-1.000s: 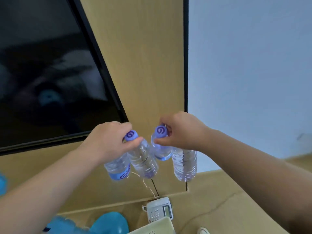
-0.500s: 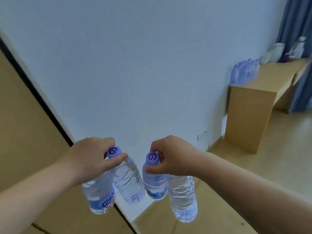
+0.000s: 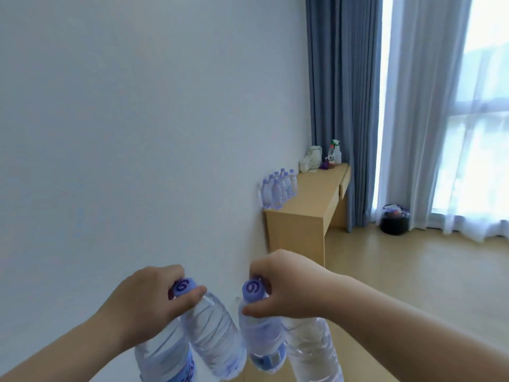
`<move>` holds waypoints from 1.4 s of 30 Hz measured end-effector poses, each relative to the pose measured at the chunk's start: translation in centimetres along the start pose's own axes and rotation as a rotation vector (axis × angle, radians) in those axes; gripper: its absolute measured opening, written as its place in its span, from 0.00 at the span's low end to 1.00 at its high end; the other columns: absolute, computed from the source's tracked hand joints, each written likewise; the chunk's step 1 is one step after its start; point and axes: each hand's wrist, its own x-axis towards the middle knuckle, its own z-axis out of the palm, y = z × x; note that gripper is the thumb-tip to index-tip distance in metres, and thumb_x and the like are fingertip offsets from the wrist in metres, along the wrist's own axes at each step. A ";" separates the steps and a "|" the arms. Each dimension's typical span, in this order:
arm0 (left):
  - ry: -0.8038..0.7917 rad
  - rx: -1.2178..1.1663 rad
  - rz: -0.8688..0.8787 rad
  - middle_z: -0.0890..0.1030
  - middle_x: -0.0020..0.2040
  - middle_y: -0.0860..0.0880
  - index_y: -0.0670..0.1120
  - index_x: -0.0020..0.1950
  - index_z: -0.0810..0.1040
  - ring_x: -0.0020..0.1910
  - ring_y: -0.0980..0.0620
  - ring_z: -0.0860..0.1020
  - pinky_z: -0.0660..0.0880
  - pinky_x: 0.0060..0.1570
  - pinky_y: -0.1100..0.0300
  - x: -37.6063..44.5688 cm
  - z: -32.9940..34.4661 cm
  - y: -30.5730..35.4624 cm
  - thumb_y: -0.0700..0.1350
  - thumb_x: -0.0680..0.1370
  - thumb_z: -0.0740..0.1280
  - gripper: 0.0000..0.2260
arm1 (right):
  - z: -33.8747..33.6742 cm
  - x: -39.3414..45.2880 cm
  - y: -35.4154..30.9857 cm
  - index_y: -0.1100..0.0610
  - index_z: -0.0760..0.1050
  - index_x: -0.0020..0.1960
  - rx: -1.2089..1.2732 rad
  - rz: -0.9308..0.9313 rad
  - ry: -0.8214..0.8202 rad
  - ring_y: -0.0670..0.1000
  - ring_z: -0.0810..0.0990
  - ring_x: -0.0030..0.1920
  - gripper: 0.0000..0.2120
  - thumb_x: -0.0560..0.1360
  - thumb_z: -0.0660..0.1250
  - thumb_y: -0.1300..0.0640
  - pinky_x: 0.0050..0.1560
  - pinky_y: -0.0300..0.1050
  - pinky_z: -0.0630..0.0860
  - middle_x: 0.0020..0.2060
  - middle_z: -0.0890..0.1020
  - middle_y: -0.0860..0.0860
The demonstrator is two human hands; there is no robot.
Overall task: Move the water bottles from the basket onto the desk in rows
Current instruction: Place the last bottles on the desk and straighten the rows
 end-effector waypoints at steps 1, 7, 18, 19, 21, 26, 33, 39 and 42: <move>-0.012 -0.004 0.035 0.69 0.24 0.50 0.46 0.31 0.64 0.25 0.53 0.66 0.63 0.28 0.57 2.6 1.2 0.3 0.72 0.67 0.56 0.28 | -0.4 0.8 1.9 0.55 0.73 0.37 -0.003 0.031 0.005 0.47 0.69 0.30 0.17 0.67 0.71 0.42 0.31 0.43 0.68 0.30 0.74 0.50; -0.031 -0.025 0.259 0.70 0.26 0.49 0.46 0.31 0.65 0.25 0.53 0.65 0.62 0.27 0.58 17.7 7.8 1.4 0.69 0.69 0.57 0.26 | -2.1 6.2 13.3 0.55 0.73 0.36 -0.049 0.202 0.027 0.44 0.67 0.27 0.18 0.64 0.71 0.39 0.29 0.41 0.67 0.28 0.74 0.49; -0.100 0.011 0.452 0.70 0.28 0.52 0.48 0.32 0.65 0.26 0.54 0.65 0.60 0.27 0.62 45.0 18.8 2.7 0.66 0.73 0.59 0.23 | -5.9 19.0 34.7 0.53 0.75 0.37 -0.020 0.357 0.074 0.43 0.68 0.27 0.18 0.65 0.71 0.39 0.30 0.40 0.69 0.28 0.73 0.47; -0.100 0.014 0.438 0.70 0.28 0.52 0.48 0.32 0.65 0.26 0.54 0.65 0.60 0.27 0.62 47.3 20.3 2.9 0.66 0.73 0.59 0.23 | -6.0 20.2 37.2 0.53 0.75 0.38 -0.009 0.346 0.070 0.43 0.68 0.28 0.18 0.66 0.71 0.39 0.30 0.41 0.69 0.29 0.74 0.47; -0.100 0.023 0.410 0.70 0.28 0.52 0.48 0.32 0.65 0.26 0.53 0.66 0.60 0.27 0.62 51.7 23.3 3.3 0.66 0.73 0.59 0.23 | -6.4 22.7 42.3 0.53 0.76 0.40 0.006 0.316 0.048 0.44 0.69 0.29 0.17 0.66 0.71 0.39 0.31 0.41 0.69 0.30 0.75 0.48; -0.144 0.045 0.286 0.69 0.27 0.51 0.50 0.32 0.62 0.26 0.53 0.65 0.58 0.27 0.62 62.9 29.8 3.8 0.68 0.73 0.59 0.23 | -8.0 30.3 54.8 0.54 0.75 0.41 -0.047 0.240 -0.019 0.46 0.68 0.29 0.16 0.68 0.68 0.40 0.30 0.42 0.66 0.33 0.78 0.52; -0.131 0.024 0.114 0.71 0.29 0.51 0.48 0.34 0.64 0.26 0.54 0.65 0.59 0.27 0.61 76.2 40.1 1.4 0.68 0.73 0.58 0.23 | -8.0 42.5 70.4 0.51 0.73 0.41 -0.108 0.158 -0.155 0.46 0.68 0.30 0.16 0.69 0.67 0.39 0.31 0.41 0.66 0.31 0.73 0.47; -0.168 0.052 0.103 0.70 0.30 0.52 0.49 0.35 0.64 0.28 0.54 0.67 0.58 0.26 0.63 83.6 49.0 -1.7 0.70 0.71 0.50 0.25 | -4.9 51.4 81.7 0.52 0.73 0.43 -0.123 0.107 -0.248 0.46 0.69 0.32 0.15 0.69 0.67 0.40 0.31 0.40 0.65 0.31 0.72 0.47; -0.194 0.040 0.049 0.67 0.28 0.53 0.51 0.32 0.59 0.26 0.54 0.64 0.57 0.26 0.63 87.5 51.1 -2.3 0.69 0.71 0.52 0.22 | -3.9 55.9 86.5 0.54 0.73 0.43 -0.083 0.055 -0.287 0.46 0.67 0.31 0.16 0.70 0.67 0.42 0.31 0.41 0.64 0.32 0.73 0.48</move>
